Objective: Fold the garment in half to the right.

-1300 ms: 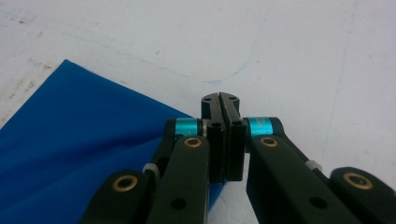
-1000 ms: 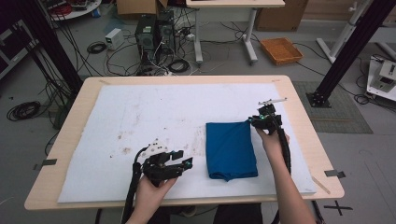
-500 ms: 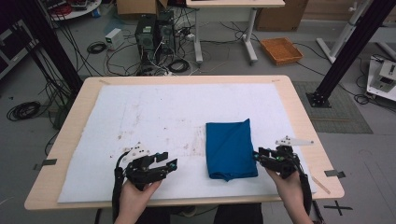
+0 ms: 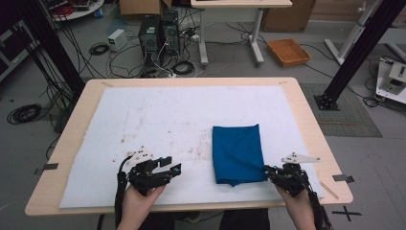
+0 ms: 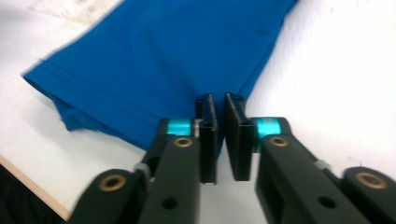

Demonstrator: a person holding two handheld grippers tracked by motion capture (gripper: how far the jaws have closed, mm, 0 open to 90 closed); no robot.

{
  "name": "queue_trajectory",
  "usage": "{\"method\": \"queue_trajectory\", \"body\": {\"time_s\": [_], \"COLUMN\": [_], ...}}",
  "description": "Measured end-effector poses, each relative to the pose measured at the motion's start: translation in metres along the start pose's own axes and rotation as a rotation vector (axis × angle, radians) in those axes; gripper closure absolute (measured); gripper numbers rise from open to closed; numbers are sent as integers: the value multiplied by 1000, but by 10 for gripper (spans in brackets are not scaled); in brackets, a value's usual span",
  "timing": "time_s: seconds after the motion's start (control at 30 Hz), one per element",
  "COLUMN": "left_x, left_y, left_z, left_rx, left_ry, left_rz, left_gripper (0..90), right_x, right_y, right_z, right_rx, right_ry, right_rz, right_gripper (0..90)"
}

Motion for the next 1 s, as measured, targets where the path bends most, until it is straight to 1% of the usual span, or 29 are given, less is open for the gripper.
{"method": "queue_trajectory", "body": {"time_s": [0.07,0.1,0.17,0.23,0.3,0.37,0.4,0.43,0.47,0.53,0.57,0.63,0.67,0.7,0.77,0.8,0.83,0.87,0.93,0.97,1.0], "left_x": [0,0,0,-1,-1,-1,-1,-1,-1,0,0,1,2,2,4,4,5,5,6,6,6], "left_y": [0,1,4,7,10,11,12,12,12,11,11,10,10,9,8,8,7,7,6,5,5], "left_z": [0,1,0,-2,-5,-7,-7,-7,-8,-9,-9,-11,-12,-13,-14,-14,-15,-15,-14,-14,-14], "left_rx": [1,4,2,-3,-6,-11,-14,-14,-16,-18,-21,-20,-20,-23,-21,-21,-22,-23,-18,-17,-17], "left_ry": [3,5,2,2,-8,-7,-5,-5,-8,-7,-7,-7,-10,-9,-15,-19,-15,-17,-19,-19,-19], "left_rz": [-1,-4,-6,-11,-15,-18,-19,-19,-18,-20,-19,-21,-21,-21,-27,-26,-26,-26,-24,-24,-24], "left_gripper": [476,476,472,461,455,455,455,454,455,454,455,455,455,455,455,455,455,454,454,455,455], "right_x": [1,-1,-9,-21,-36,-55,-65,-65,-86,-106,-114,-127,-132,-137,-142,-144,-144,-145,-145,-145,-145], "right_y": [2,1,-1,0,4,11,15,15,27,39,46,59,65,71,84,90,96,102,110,114,117], "right_z": [4,6,8,10,14,19,21,21,25,29,31,36,38,39,39,39,37,36,32,31,29], "right_rx": [2,2,3,16,28,39,37,37,46,32,53,75,91,95,71,68,72,60,52,35,33], "right_ry": [17,28,32,29,30,32,30,30,33,34,45,47,32,10,-24,-54,-67,-86,-103,-114,-115], "right_rz": [-6,2,31,45,55,67,73,73,73,88,78,63,57,45,10,-12,-37,-55,-87,-103,-122], "right_gripper": [739,733,712,703,682,673,673,673,658,653,653,654,657,665,694,695,696,704,704,704,704]}}
Point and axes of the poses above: each handheld gripper's, and its own axes: y roughly forward along the jaws, x roughly out of its underside, z roughly to its right, the point moved 4 cm from there along y, roughly forward along the jaws, and after that the axes turned 8 degrees about y, right-handed, at the moved point
